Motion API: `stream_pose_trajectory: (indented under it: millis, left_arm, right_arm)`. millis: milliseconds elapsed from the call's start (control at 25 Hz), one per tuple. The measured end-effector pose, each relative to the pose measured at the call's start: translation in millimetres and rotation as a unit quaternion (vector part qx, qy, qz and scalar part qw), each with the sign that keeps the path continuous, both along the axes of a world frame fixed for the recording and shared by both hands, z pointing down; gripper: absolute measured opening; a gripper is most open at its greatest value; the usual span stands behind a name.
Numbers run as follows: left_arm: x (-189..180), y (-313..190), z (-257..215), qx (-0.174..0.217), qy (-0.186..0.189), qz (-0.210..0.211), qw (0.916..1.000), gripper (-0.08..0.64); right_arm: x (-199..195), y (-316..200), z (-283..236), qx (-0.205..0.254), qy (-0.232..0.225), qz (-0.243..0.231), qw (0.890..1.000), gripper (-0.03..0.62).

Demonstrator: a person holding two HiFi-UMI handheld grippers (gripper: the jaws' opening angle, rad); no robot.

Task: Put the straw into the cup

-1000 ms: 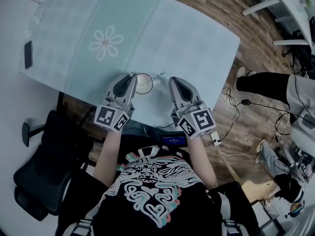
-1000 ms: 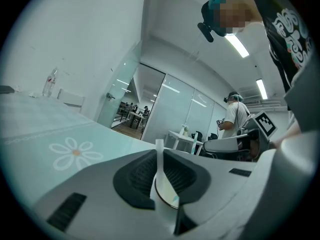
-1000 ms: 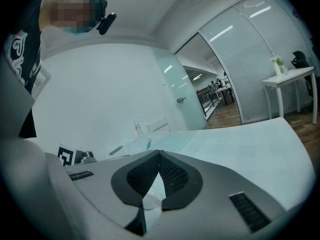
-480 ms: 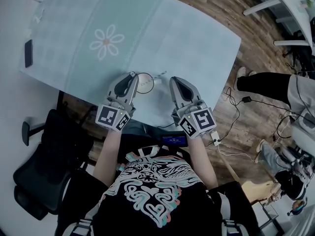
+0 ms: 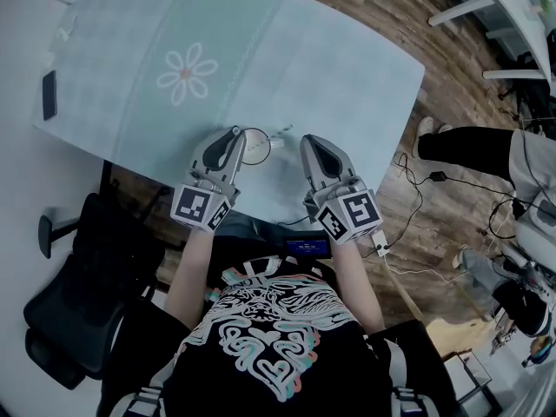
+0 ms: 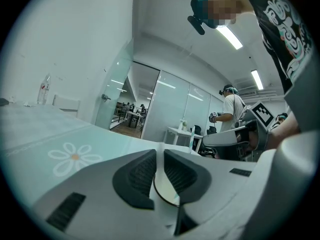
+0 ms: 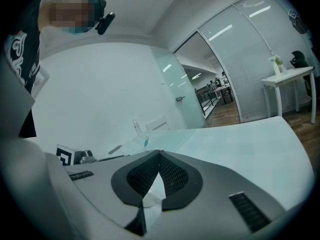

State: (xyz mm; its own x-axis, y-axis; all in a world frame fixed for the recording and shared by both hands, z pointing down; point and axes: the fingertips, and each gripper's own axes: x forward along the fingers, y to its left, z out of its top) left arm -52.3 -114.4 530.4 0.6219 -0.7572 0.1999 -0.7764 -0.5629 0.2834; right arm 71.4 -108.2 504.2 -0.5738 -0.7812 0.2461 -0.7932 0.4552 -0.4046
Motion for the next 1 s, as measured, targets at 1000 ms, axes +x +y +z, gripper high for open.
stream_pose_trajectory:
  millis: [1000]
  left_arm:
    - [2.2,0.8,-17.0,0.024,-0.025,0.015,0.9993,0.067]
  right_arm:
    - [-6.5,2.8,-9.2,0.01,-0.003,-0.004,1.0,0.015]
